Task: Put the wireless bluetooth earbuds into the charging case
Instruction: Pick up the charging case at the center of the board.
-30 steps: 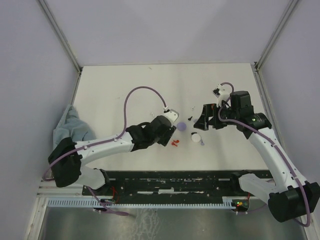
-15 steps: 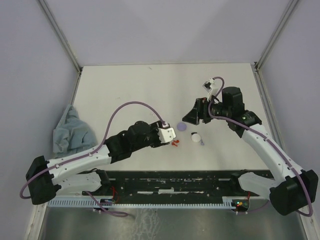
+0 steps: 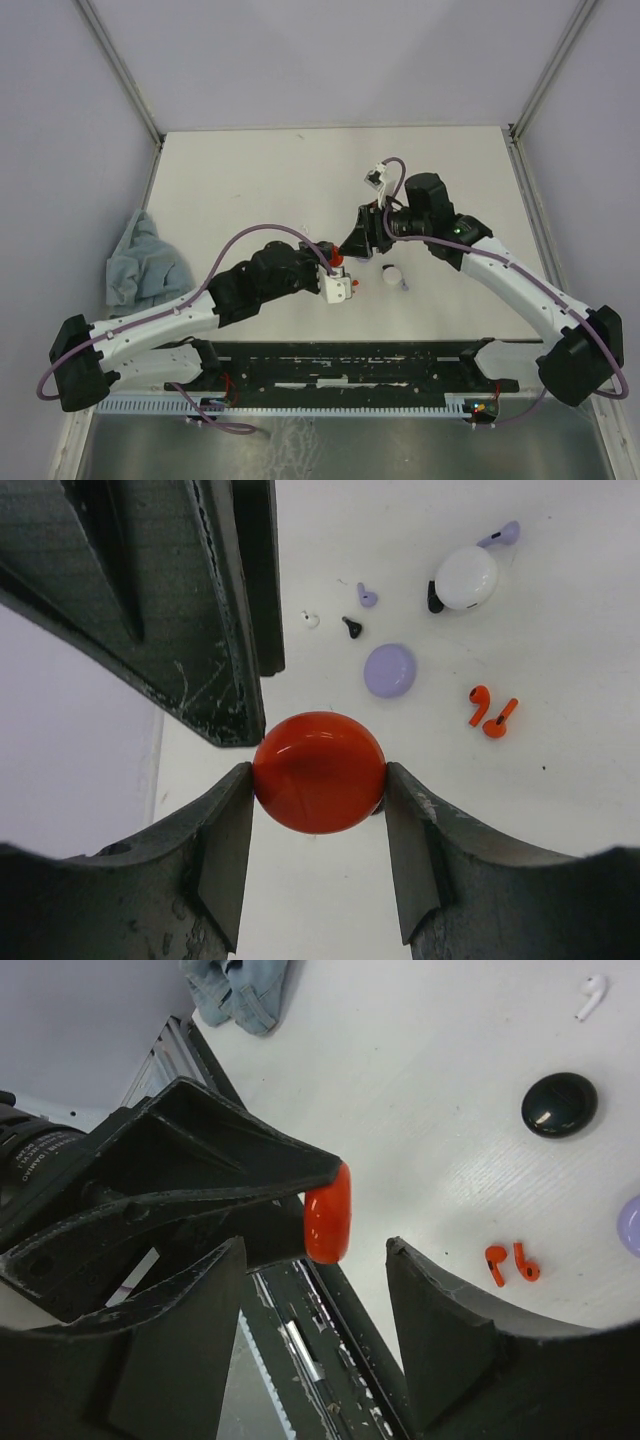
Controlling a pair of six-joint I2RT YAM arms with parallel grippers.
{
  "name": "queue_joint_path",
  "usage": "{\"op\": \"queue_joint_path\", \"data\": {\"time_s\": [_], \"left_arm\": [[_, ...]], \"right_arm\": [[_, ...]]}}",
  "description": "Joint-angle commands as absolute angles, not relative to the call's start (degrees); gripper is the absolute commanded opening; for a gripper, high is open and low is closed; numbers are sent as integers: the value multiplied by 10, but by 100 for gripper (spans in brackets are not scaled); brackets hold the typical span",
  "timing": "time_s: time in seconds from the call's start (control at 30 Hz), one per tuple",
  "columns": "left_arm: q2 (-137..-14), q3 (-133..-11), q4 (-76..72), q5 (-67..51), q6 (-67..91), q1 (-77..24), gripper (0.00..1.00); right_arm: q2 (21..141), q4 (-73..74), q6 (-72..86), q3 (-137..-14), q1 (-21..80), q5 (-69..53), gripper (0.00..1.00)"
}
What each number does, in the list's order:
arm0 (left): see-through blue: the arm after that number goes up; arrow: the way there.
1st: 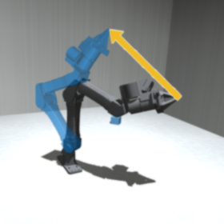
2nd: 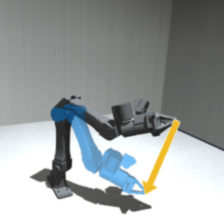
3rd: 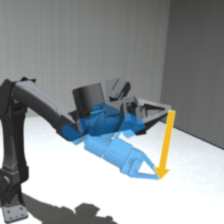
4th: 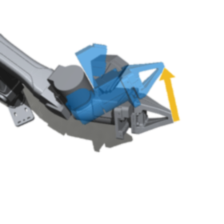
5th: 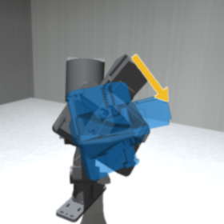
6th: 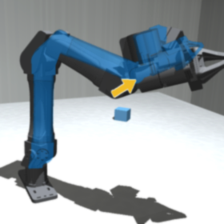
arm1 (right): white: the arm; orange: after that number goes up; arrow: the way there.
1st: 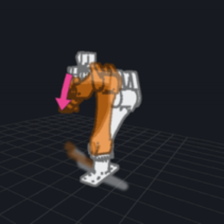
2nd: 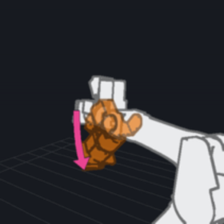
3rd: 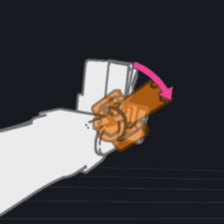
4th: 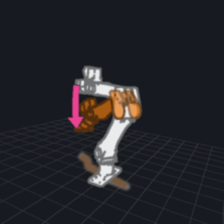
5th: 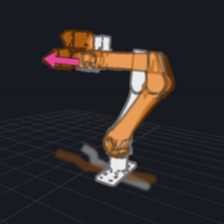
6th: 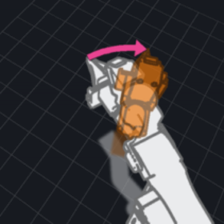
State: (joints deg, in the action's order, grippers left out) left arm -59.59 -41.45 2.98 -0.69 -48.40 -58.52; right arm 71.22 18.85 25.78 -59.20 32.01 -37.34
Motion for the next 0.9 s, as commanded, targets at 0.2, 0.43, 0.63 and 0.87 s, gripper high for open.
{"op": "queue_joint_path", "data": {"time_s": [0.2,0.43,0.63,0.87], "left_arm": [[-581,-455,12,-37,-532,-585,30],[-579,-454,12,-46,-526,-585,32],[-573,-441,7,-46,-511,-585,50],[-540,-420,-15,6,-428,-585,99]], "right_arm": [[732,174,217,-632,365,-346,60],[741,176,204,-630,372,-327,47],[740,161,208,-630,373,-325,21],[718,105,228,-606,372,-317,14]]}}
